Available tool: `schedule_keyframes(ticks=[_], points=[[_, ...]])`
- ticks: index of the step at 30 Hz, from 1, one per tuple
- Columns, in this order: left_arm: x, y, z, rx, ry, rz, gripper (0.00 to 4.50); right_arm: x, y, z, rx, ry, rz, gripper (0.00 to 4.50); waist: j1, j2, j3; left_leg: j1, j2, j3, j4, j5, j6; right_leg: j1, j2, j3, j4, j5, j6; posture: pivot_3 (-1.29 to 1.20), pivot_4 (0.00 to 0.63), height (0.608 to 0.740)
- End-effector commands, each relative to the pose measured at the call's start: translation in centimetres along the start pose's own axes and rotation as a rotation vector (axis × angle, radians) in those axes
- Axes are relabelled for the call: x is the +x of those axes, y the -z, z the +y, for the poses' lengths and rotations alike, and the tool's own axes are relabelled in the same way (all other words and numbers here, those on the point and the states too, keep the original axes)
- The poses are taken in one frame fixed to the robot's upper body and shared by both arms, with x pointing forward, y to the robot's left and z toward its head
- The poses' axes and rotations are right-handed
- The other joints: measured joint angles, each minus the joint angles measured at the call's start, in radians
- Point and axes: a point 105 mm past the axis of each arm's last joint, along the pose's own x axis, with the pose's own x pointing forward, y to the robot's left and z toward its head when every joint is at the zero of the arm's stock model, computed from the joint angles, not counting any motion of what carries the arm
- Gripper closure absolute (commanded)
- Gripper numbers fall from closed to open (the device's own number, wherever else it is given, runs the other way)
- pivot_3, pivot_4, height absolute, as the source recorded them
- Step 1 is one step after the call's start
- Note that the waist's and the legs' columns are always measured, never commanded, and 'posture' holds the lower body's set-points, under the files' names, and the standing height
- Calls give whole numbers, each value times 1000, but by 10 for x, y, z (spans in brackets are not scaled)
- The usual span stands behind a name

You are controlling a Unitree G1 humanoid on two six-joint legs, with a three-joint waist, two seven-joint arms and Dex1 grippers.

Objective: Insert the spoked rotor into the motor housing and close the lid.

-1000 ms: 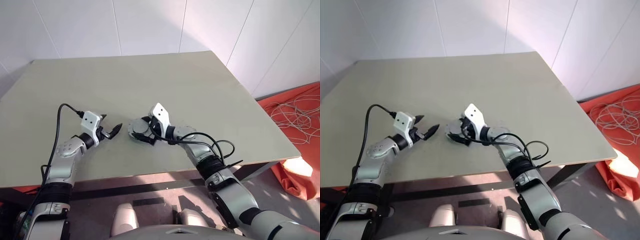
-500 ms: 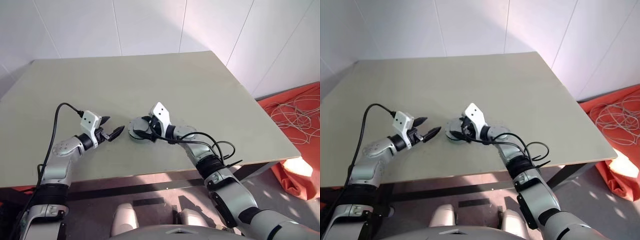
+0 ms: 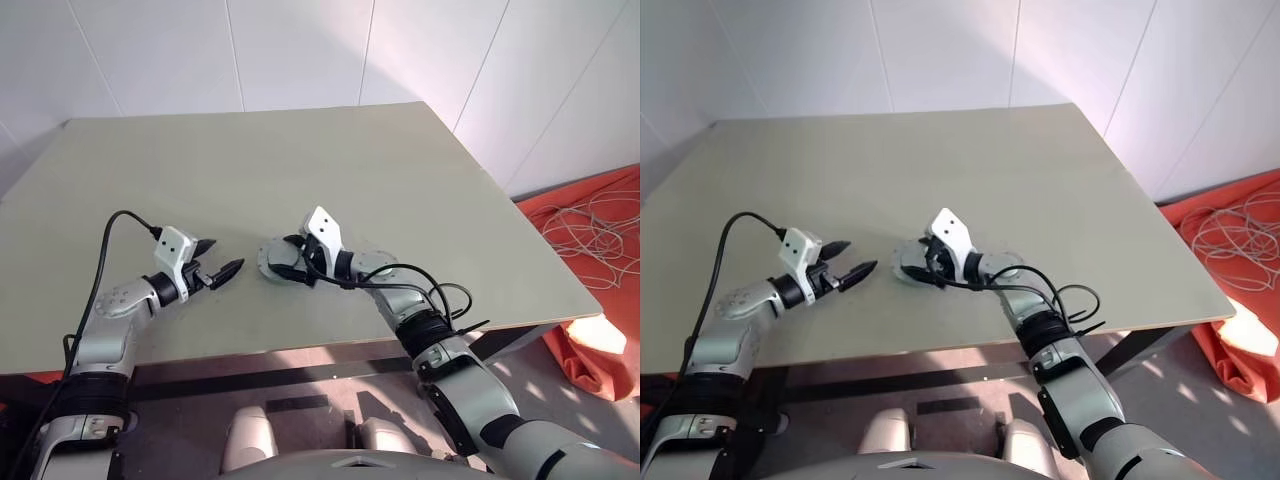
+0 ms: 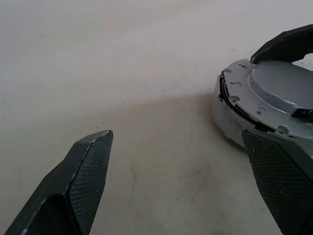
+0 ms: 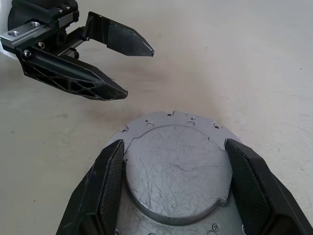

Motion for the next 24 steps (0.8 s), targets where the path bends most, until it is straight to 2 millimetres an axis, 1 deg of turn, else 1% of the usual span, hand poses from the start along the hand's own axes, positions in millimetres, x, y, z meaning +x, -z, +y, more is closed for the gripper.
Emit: schedule_keyframes(ticks=[1,7,13,18,21,24], points=[[-6,-9,6,23,-8,-37,0,2,-7,-2,-35,4,-11,1339,-1,0,0,0,0,0,0,0,0,0,0,0,0,0,0,0,0,740],[-5,-5,4,22,-9,-39,0,1,-14,-10,-64,29,-19,1339,-1,0,0,0,0,0,0,0,0,0,0,0,0,0,0,0,0,740],[-1,-6,0,18,-4,-47,0,1,-21,-17,-98,61,-26,1339,0,0,0,0,0,0,0,0,0,0,0,0,0,0,0,0,0,740],[1,-9,-1,21,-5,-51,0,0,-14,-17,-93,63,-6,1339,0,0,0,0,0,0,0,0,0,0,0,0,0,0,0,0,0,740],[0,-11,0,29,-11,-52,0,-2,-6,-11,-74,29,14,1339,0,0,0,0,0,0,0,0,0,0,0,0,0,0,0,0,0,740],[0,-13,1,33,-15,-53,0,-4,1,-10,-56,31,33,1339,0,0,0,0,0,0,0,0,0,0,0,0,0,0,0,0,0,740]])
